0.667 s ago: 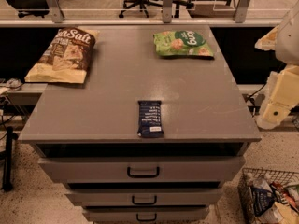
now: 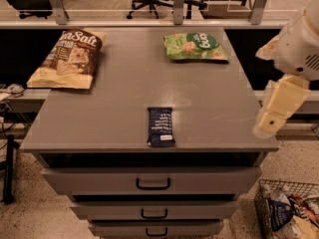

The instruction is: Move rxbar blueberry near green rice chip bag

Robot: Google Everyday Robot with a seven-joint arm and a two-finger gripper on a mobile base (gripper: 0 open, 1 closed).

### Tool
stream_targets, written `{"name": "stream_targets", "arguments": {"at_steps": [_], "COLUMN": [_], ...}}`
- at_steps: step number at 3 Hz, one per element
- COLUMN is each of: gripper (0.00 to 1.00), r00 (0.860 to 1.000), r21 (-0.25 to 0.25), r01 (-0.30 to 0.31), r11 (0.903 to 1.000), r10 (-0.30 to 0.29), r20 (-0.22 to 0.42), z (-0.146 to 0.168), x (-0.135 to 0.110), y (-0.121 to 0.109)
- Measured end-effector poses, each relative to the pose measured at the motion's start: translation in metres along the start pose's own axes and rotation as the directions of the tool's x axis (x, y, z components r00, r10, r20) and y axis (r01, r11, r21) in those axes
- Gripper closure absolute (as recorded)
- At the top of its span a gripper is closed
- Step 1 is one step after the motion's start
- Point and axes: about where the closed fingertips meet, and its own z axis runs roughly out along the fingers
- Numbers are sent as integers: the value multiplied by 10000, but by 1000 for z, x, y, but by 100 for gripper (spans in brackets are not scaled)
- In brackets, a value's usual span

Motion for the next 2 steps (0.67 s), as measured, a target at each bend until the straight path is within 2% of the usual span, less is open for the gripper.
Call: {"name": "stream_targets", "arguments": {"at_steps": [1, 2], "gripper": [0, 0], "r00": [9951, 9892], "r21": [-819, -1303], "r01": [-49, -580], "r11": [9966, 9898], "r10": [129, 745], "r20": [976, 1262], "z": [53, 77], "x": [-61, -91], "y": [14, 22]}}
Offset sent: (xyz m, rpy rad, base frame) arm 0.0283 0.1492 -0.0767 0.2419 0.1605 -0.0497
